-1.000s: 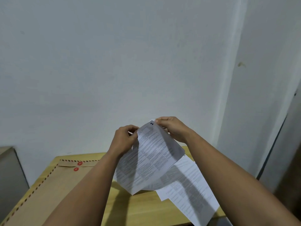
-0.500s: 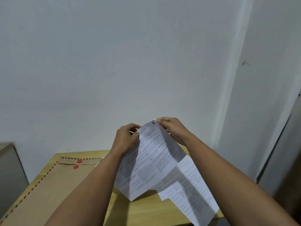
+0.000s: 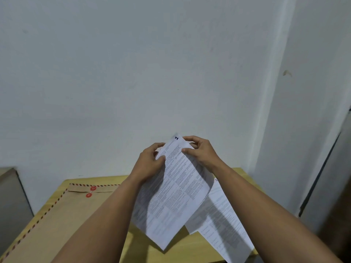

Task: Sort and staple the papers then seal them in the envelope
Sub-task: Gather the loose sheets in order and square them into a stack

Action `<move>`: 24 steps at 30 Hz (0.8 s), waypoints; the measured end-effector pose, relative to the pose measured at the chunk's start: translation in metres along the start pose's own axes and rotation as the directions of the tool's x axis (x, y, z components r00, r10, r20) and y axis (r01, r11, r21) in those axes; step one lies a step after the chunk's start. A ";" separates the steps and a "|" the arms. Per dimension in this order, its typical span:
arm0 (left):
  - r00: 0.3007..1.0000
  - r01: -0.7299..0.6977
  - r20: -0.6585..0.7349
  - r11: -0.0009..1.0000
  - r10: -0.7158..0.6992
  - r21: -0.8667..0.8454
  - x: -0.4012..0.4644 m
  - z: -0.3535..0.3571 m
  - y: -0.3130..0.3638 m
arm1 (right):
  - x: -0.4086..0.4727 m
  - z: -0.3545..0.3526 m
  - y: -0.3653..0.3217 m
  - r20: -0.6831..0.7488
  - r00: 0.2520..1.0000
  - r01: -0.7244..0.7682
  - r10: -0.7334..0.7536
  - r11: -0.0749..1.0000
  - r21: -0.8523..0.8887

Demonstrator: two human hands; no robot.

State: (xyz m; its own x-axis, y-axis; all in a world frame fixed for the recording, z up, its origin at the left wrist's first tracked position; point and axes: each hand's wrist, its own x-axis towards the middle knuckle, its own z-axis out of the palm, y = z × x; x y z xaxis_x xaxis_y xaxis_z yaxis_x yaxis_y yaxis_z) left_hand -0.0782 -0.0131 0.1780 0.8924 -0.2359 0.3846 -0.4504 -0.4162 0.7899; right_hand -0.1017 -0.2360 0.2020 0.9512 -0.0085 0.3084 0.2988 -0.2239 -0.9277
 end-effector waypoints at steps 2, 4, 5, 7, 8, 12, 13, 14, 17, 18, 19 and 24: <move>1.000 -0.010 -0.002 1.000 0.010 0.013 0.000 0.000 0.001 | 0.001 0.001 0.002 -0.013 0.999 0.035 -0.035 0.998 -0.054; 0.999 -0.037 -0.022 0.999 0.038 0.038 -0.001 -0.001 0.000 | 0.003 0.002 0.007 -0.028 0.996 0.085 -0.090 0.985 -0.149; 0.998 -0.047 -0.035 0.998 0.049 0.047 -0.002 -0.002 -0.001 | 0.004 0.002 0.009 -0.038 0.993 0.099 -0.108 0.976 -0.195; 0.997 -0.064 -0.051 0.997 0.066 0.040 -0.001 -0.004 -0.002 | 0.003 0.003 0.010 -0.054 0.992 0.101 -0.117 0.966 -0.237; 0.996 -0.071 -0.052 0.997 0.073 0.037 -0.001 -0.005 -0.002 | 0.003 0.003 0.009 -0.053 0.991 0.103 -0.120 0.965 -0.241; 0.995 -0.087 -0.045 0.995 0.088 0.039 -0.003 -0.006 -0.002 | 0.000 0.006 0.007 -0.050 0.990 0.114 -0.130 0.963 -0.244; 0.995 -0.089 -0.042 0.995 0.091 0.042 -0.004 -0.006 -0.002 | 0.001 0.006 0.008 -0.048 0.990 0.115 -0.130 0.963 -0.245; 0.995 -0.092 -0.039 0.995 0.094 0.046 -0.004 -0.006 -0.002 | 0.002 0.006 0.009 -0.047 0.991 0.110 -0.126 0.963 -0.247; 0.994 -0.099 -0.032 0.994 0.100 0.043 -0.004 -0.005 -0.003 | 0.001 0.006 0.009 -0.053 0.994 0.082 -0.097 0.969 -0.232; 0.994 -0.101 -0.025 0.994 0.102 0.043 -0.004 -0.005 -0.003 | 0.000 0.005 0.009 -0.054 0.995 0.070 -0.084 0.973 -0.221; 0.995 -0.102 -0.019 0.994 0.103 0.044 -0.004 -0.004 -0.004 | -0.002 0.004 0.009 -0.051 0.997 0.053 -0.064 0.977 -0.206; 0.999 -0.053 0.004 0.998 0.053 0.039 0.001 0.006 -0.010 | -0.007 -0.018 0.016 -0.022 0.997 -0.073 0.070 0.972 -0.224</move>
State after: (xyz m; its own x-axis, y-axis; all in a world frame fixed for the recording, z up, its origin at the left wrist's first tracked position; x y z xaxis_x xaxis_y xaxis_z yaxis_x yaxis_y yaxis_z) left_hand -0.0734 -0.0144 0.1678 0.8674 -0.2613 0.4235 -0.4975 -0.4372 0.7492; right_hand -0.1047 -0.2567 0.1891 0.9679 -0.0452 0.2474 0.2038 -0.4349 -0.8771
